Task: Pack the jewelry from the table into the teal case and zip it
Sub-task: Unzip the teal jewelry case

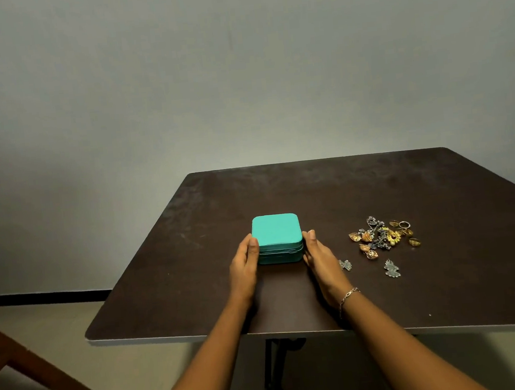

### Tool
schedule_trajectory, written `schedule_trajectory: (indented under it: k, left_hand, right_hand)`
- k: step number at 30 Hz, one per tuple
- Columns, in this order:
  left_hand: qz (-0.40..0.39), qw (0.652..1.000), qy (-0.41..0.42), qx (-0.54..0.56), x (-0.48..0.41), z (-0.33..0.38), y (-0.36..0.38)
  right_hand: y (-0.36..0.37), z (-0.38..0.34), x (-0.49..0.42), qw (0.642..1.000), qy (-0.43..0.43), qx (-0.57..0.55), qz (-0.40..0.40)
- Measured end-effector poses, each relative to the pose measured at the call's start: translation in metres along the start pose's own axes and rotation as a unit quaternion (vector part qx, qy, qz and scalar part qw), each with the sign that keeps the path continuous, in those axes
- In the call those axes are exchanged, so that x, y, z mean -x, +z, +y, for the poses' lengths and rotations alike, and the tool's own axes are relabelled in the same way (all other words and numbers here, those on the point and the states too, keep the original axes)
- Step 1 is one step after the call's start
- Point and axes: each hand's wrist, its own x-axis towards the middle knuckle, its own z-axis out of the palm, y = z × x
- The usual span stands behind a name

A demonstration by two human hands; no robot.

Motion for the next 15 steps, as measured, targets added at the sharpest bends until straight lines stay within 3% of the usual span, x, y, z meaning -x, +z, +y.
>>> schedule_trajectory:
  k: [4, 10, 15]
  left_hand:
    - [0.046, 0.999, 0.019, 0.013, 0.001, -0.005, -0.002]
    - [0.114, 0.991, 0.053, -0.055, 0.007, -0.009, -0.001]
    - [0.031, 0.983, 0.081, -0.161, 0.008, -0.008, 0.0]
  right_hand:
    - [0.005, 0.005, 0.009, 1.0, -0.017, -0.01, -0.013]
    - [0.005, 0.012, 0.02, 0.999, -0.036, -0.008, -0.034]
    - [-0.005, 0.005, -0.012, 0.987, -0.059, 0.088, 0.122]
